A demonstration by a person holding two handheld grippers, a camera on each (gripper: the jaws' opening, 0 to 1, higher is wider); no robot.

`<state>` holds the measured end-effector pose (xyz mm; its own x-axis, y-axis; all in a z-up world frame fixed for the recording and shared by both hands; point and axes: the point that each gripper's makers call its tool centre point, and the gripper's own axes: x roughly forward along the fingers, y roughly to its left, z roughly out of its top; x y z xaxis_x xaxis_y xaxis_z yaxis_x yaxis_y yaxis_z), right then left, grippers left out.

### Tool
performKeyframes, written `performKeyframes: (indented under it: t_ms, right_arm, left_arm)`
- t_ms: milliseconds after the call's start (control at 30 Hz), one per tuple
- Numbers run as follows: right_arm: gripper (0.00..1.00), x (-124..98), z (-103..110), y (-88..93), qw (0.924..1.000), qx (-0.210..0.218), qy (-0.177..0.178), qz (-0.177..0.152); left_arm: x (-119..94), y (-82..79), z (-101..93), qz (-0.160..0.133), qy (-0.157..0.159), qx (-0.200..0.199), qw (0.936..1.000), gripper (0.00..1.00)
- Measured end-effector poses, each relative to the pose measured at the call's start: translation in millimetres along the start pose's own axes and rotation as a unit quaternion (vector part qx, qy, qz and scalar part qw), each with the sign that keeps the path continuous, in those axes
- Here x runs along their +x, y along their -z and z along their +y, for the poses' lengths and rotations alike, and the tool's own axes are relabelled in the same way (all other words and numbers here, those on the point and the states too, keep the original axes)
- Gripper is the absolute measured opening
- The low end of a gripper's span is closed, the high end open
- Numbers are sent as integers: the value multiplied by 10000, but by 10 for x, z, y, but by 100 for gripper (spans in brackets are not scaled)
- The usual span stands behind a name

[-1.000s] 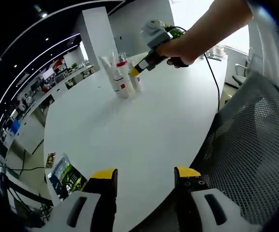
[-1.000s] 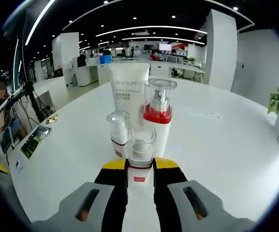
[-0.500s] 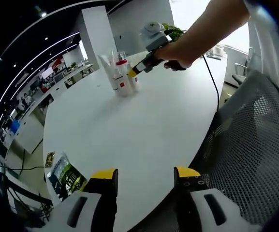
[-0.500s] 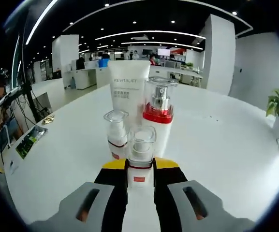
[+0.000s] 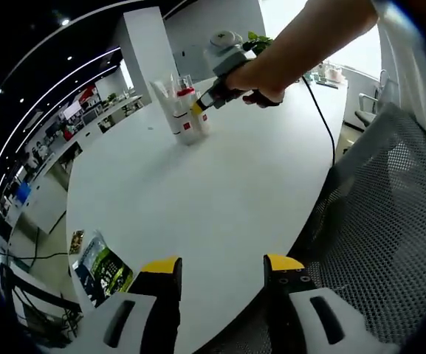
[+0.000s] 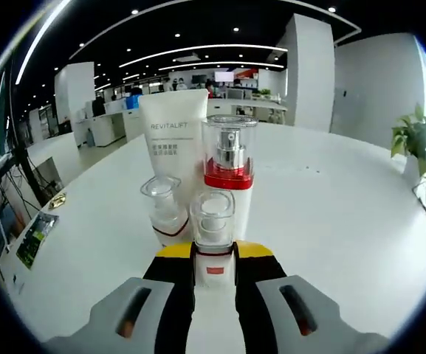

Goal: Arrange the skincare products in the storage area until every visible bottle or jar stands upright without overlapping.

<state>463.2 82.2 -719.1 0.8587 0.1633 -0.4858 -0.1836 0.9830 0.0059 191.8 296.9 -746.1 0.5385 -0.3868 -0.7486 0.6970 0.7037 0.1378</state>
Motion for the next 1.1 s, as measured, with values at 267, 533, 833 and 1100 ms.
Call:
performKeyframes:
  t_ms: [267,533,833,1100]
  right_arm:
    - [19,28,-2,22,10000,55,49,41]
    - [23,-11,3,120,9998,130,-1,160]
    - [38,-357,301,434,9964,27,-634,554]
    - [49,-1117,1086,632,9749,-571,-2048,654]
  left_arm:
    - [-3,5,7,2,-9,-6,10000,46]
    - [-7,1,18,-16,-25,-6,10000,46]
    - [-17,-26,50,-83,-88,-37,9999,46]
    - [-54,-83,178,-267,-216,-348,9988,48]
